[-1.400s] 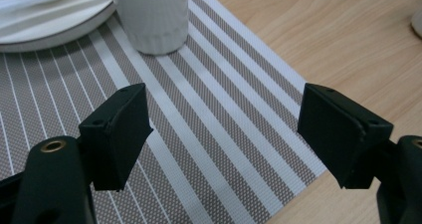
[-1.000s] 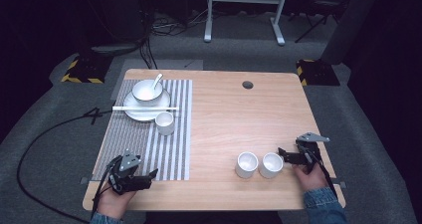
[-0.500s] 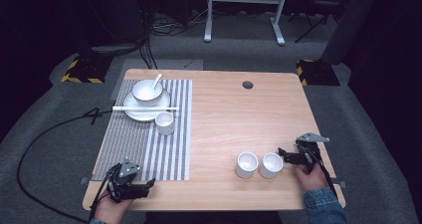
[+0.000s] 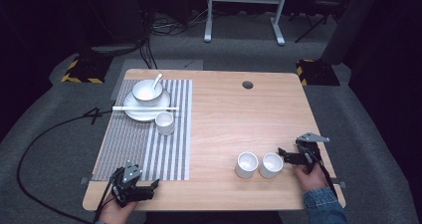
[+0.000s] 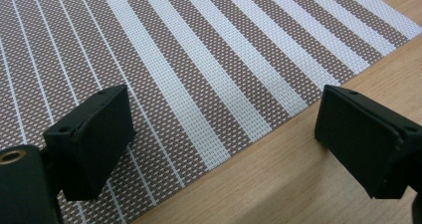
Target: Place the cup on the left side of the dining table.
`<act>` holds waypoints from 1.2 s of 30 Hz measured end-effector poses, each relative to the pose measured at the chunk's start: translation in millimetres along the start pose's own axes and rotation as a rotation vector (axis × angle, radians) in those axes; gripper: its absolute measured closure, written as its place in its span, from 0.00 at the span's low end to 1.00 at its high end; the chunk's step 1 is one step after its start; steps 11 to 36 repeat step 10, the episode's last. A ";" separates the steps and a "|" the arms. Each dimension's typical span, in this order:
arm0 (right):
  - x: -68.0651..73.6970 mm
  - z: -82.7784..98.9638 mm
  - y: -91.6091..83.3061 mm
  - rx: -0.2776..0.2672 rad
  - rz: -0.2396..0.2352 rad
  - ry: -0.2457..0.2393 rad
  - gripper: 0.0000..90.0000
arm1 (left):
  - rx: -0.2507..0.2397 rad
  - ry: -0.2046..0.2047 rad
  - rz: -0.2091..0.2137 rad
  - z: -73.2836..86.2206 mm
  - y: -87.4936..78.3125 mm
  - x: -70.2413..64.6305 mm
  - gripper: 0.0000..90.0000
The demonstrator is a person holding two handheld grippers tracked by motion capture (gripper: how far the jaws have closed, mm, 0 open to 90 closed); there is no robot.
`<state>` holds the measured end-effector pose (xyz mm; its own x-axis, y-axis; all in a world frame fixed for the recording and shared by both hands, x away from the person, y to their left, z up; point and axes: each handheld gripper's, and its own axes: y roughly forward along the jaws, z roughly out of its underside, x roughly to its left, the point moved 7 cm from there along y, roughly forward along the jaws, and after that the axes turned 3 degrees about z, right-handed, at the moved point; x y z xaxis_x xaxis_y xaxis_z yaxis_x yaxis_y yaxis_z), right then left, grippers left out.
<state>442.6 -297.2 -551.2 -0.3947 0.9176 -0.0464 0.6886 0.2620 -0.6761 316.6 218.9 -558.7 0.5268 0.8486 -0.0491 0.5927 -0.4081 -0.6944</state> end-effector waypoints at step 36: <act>0.0 0.0 0.0 0.000 0.000 0.000 0.17 | -0.002 -0.004 0.000 -0.2 0.2 -0.3 0.10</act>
